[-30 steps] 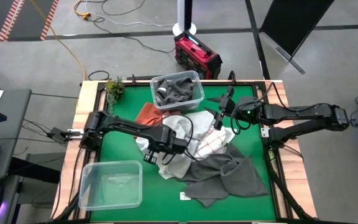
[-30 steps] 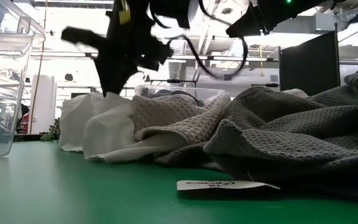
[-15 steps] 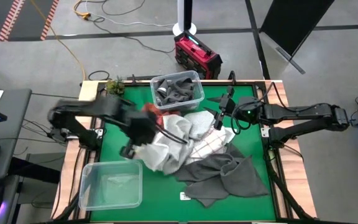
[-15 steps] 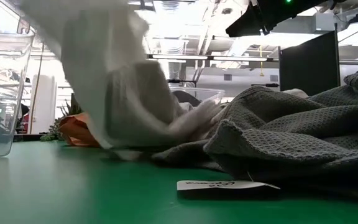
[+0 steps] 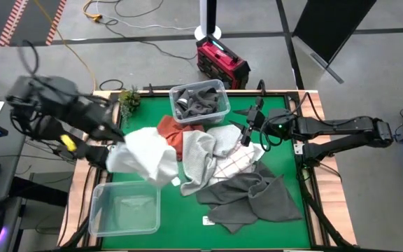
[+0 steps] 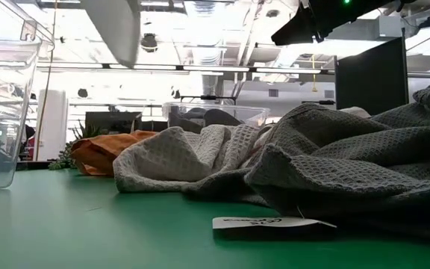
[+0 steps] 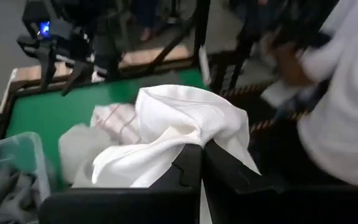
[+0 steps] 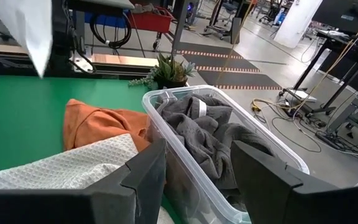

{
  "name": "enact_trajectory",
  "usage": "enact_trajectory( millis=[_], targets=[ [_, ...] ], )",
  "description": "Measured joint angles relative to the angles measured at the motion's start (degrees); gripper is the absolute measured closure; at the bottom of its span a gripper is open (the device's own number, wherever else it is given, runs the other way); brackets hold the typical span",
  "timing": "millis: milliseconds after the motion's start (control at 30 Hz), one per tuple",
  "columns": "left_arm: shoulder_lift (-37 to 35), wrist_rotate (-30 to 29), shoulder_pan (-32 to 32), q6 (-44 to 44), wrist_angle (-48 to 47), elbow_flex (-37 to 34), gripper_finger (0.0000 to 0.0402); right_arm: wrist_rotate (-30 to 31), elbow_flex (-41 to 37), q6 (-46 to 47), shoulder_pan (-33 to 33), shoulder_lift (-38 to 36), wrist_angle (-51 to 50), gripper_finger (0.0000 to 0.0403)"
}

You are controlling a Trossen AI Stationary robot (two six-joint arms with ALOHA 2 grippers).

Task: Sort towels by color in basket
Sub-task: Put the left white towel into the bottom transparent bin

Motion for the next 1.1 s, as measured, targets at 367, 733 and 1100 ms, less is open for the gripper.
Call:
enact_trajectory(
  millis=[367,733,1100],
  targets=[
    [0.3,9.7,-5.7,-8.0,-0.6,-2.8,0.0401,0.0,0.0,-0.1,-0.6,0.1,-0.1,0.0188],
    [3.6,0.4,-11.6,-27.6,-13.0,-4.3,0.0401,0.0,0.0,2.4,-1.6,0.1,-3.2,0.0188],
    [3.9,-4.3,-23.0,-37.3,-12.5,-12.6,0.0401,0.0,0.0,2.4,-1.6,0.1,-3.2,0.0188]
  ],
)
